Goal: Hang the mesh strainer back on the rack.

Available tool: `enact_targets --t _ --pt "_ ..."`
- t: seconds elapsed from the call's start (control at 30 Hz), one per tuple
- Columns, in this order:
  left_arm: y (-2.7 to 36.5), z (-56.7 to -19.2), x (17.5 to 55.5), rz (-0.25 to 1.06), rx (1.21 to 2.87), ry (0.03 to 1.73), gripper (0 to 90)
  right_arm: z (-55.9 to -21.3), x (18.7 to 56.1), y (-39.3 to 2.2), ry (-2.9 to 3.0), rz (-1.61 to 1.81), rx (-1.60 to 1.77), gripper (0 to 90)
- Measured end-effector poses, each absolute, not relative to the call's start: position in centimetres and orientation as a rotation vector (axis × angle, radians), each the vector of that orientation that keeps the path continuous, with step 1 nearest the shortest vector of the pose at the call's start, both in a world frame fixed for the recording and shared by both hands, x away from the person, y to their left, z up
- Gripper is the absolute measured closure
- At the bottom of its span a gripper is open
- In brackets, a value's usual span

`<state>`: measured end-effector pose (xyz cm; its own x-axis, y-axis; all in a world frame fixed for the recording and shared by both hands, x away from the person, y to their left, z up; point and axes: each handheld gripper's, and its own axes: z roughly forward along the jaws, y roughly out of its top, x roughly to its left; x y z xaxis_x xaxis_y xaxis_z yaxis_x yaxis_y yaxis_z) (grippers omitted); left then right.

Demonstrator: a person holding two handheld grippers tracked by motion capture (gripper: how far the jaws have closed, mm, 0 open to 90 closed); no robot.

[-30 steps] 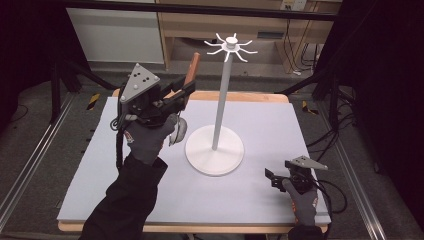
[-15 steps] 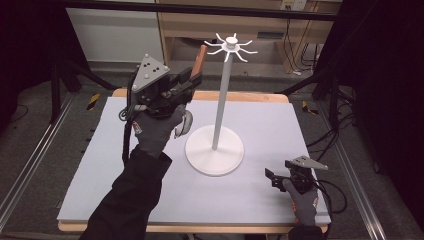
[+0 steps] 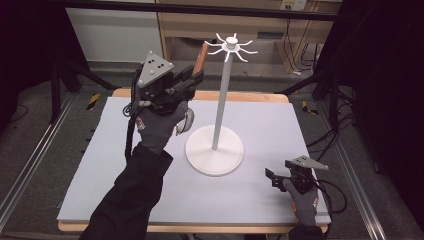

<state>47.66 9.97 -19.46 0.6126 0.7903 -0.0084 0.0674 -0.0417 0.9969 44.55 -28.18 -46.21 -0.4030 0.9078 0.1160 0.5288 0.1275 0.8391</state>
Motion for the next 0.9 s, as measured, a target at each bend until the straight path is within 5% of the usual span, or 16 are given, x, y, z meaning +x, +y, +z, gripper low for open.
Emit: enact_targets --t 0.9 --pt "8.3 -19.8 48.4 0.710 1.559 0.748 70.1 -46.2 44.5 -28.2 1.985 1.196 1.388 12.5"
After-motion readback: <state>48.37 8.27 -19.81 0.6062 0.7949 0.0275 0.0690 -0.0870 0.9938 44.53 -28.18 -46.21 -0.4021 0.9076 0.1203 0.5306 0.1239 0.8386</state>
